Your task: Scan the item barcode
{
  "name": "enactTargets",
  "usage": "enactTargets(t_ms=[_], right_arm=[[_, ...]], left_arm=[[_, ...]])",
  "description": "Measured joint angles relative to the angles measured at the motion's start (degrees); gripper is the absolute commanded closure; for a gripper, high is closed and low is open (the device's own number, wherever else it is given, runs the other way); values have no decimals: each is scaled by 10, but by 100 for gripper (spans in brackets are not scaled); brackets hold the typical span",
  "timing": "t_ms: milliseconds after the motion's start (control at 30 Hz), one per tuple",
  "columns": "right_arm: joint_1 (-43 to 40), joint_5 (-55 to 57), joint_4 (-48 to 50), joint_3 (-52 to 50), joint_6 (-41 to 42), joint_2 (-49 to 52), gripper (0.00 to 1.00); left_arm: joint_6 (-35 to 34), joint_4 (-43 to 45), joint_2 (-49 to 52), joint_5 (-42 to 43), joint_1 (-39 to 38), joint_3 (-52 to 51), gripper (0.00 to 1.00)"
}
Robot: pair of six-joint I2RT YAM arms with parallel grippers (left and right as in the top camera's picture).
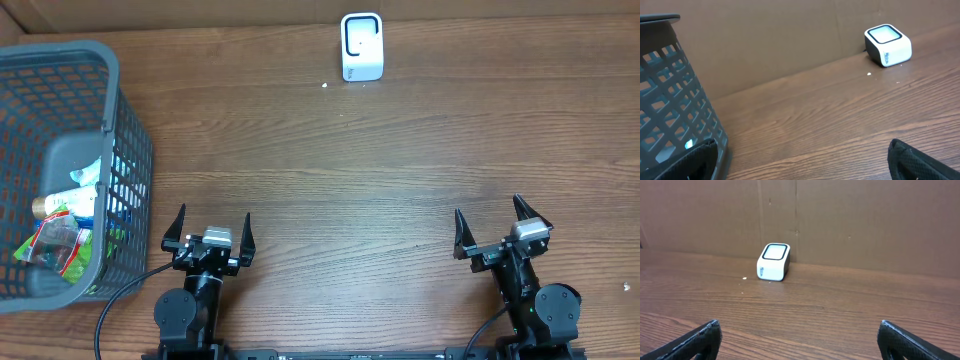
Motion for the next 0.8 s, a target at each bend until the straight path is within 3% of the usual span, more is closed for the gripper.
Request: enactTargets(t_ms=[800], right_arm=[[0, 0, 0, 0, 0, 0, 0]], left_arm=[[-8, 8, 0, 22, 0, 0, 0]])
